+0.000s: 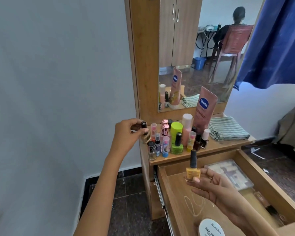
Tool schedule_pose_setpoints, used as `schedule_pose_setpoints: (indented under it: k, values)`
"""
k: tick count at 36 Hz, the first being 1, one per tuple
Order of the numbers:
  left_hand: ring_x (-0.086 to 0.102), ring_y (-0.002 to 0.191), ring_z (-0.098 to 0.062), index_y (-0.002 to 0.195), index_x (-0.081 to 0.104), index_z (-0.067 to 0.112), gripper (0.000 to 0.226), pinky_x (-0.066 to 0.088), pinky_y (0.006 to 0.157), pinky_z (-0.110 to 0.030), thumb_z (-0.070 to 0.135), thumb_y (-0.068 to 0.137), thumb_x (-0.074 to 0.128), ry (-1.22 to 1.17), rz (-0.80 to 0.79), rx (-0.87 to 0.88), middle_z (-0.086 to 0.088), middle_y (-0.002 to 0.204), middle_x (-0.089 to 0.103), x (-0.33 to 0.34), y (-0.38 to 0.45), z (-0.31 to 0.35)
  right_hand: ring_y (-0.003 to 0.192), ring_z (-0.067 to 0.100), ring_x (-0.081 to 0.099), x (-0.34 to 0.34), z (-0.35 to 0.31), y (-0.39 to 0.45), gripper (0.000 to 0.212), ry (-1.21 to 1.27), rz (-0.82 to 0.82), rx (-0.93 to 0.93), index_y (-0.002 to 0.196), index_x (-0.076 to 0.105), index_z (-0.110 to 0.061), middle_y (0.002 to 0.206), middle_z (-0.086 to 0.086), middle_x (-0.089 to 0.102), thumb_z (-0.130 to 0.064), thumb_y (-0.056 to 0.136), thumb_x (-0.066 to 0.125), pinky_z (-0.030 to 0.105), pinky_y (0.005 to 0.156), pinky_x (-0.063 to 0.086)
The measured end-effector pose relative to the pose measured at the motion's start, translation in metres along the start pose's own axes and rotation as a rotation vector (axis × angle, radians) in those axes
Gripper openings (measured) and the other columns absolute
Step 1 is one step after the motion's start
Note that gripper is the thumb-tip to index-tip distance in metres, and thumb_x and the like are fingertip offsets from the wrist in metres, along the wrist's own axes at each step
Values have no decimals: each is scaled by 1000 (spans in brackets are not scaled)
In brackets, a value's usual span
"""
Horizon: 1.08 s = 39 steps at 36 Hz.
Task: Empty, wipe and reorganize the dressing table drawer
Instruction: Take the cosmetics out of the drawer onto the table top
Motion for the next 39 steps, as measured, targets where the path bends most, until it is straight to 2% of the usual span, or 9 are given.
schedule_pose_setpoints:
  k: [4, 8, 11, 14, 21, 25, 29, 36, 39]
  values:
    - [64, 75, 2, 86, 69, 26, 19, 50, 68, -10, 11, 77, 76, -5, -53, -12, 17, 79, 67, 12, 2, -5, 101, 31, 69, 4, -2, -1, 56, 45, 11, -32, 108, 56, 1, 111, 26, 67, -6, 59, 83, 27, 73, 60]
    - [64, 75, 2, 85, 70, 29, 21, 49, 65, -10, 13, 76, 78, -61, -37, -9, 18, 85, 67, 17, 1, -7, 99, 31, 69, 4, -6, -2, 79, -25, 80, -115, 100, 59, -4, 104, 20, 71, -28, 36, 98, 31, 81, 59]
    - [62, 76, 6, 84, 67, 34, 25, 48, 64, -8, 13, 77, 77, -90, -27, -26, 20, 85, 65, 20, -1, -10, 93, 24, 70, 10, -14, -4, 55, -179, 109, -174, 93, 66, -8, 100, 13, 73, -28, 49, 93, 32, 81, 57]
    - [61, 76, 10, 88, 67, 30, 22, 47, 63, -5, 12, 77, 77, -100, -23, -37, 21, 83, 64, 23, -1, -12, 81, 17, 70, 15, -19, -4, 34, -212, 128, -214, 94, 63, -2, 93, 11, 72, -7, 65, 82, 24, 71, 55]
    - [67, 82, 0, 100, 70, 27, 23, 54, 71, -16, 12, 83, 71, -160, -23, -55, 13, 92, 71, 23, -6, -23, 81, 15, 70, 21, -22, 2, 38, -301, 175, -226, 94, 67, -8, 94, 8, 74, -19, 60, 80, 29, 72, 55]
    - [66, 84, 1, 102, 69, 25, 16, 52, 72, -16, 19, 93, 58, -124, 88, -39, 11, 95, 71, 16, -22, -26, 89, 21, 70, 20, -30, 2, 32, -404, 240, -326, 89, 73, -16, 90, 3, 76, -22, 60, 84, 33, 81, 53]
    - [62, 94, 4, 109, 68, 21, 24, 48, 77, -10, 29, 95, 51, -108, 260, -25, 13, 103, 68, 17, -62, -21, 83, 14, 70, 25, -41, 3, 28, -493, 315, -432, 89, 73, -20, 85, -2, 75, -18, 65, 85, 25, 76, 57]
    - [46, 115, 17, 130, 51, 20, 45, 35, 94, -1, 27, 87, 63, -166, 315, -50, 12, 128, 53, 48, -110, -10, 74, -1, 67, 45, -55, 10, 29, -679, 436, -620, 83, 65, -39, 76, -13, 70, -22, 71, 84, 11, 67, 53]
    - [60, 110, -21, 139, 36, 24, 54, 49, 93, -24, 27, 91, 61, -75, 285, -73, -16, 125, 61, 61, -115, -12, 74, -3, 66, 50, -55, 16, 27, -772, 467, -664, 87, 65, -33, 78, -16, 68, -20, 72, 83, 11, 67, 53]
Point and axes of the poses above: each hand's wrist, its own y-axis towards the middle knuckle, its own x-axis out of the palm, z = x × y, the point moved 7 cm from there along y, towards the middle knuckle
